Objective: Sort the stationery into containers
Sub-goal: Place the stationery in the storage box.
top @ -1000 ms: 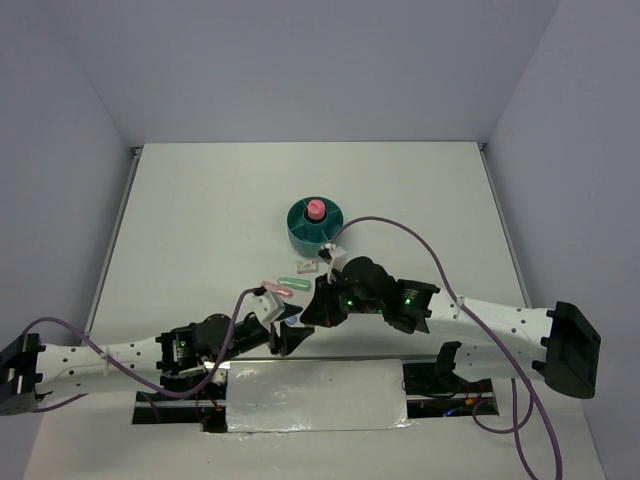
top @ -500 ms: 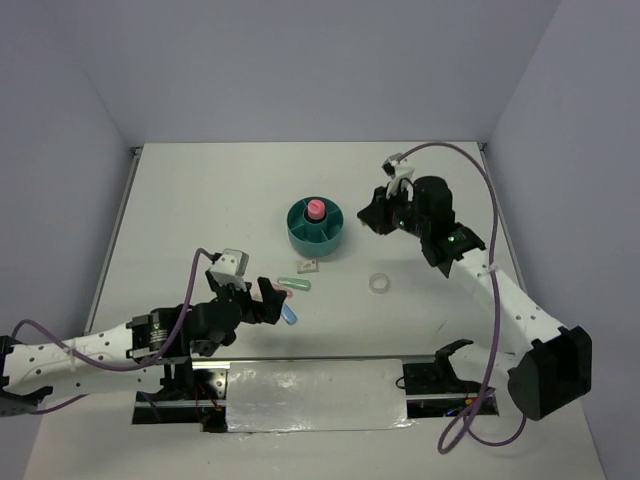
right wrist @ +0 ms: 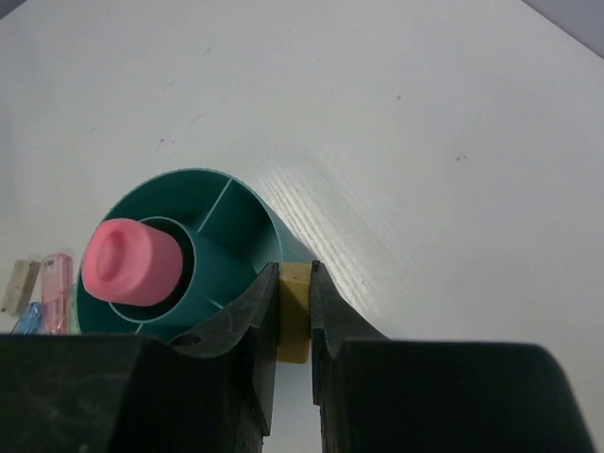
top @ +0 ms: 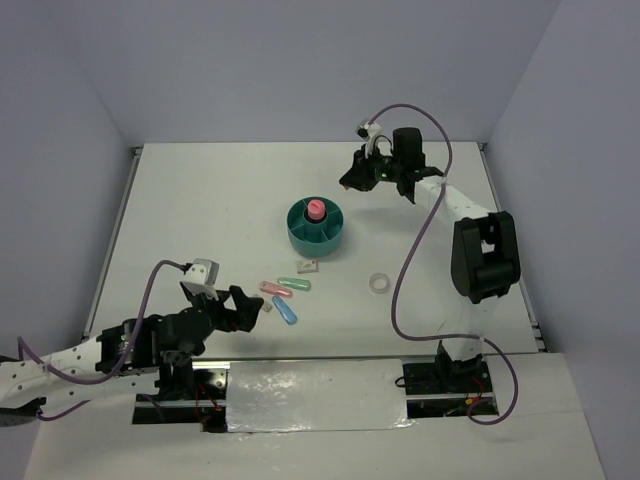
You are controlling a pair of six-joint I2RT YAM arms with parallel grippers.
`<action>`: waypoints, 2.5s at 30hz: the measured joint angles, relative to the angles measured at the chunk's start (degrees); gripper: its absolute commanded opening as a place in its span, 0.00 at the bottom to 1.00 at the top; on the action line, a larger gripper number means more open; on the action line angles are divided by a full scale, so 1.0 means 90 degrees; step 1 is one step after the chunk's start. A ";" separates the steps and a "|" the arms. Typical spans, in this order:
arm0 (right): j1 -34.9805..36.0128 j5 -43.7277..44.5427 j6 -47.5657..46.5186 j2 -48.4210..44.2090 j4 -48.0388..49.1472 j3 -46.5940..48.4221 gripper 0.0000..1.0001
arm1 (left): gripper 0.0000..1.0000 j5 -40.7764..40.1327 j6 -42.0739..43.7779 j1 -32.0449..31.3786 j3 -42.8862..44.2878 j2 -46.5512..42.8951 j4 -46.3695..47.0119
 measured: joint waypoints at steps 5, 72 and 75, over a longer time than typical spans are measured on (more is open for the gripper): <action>0.0024 -0.0510 -0.0153 0.0299 -0.0078 0.0398 0.09 | 0.99 0.0039 0.0024 0.0000 -0.0083 -0.0124 0.0007; 0.0495 -0.0097 0.1600 -0.5841 -0.0049 -0.2441 0.98 | 0.99 0.2249 0.0920 0.2951 -0.0228 0.5122 0.2798; 0.0529 -0.0158 0.1644 -0.5836 -0.0007 -0.2450 0.98 | 0.96 0.2149 0.0323 0.2951 -0.0182 0.5073 0.2416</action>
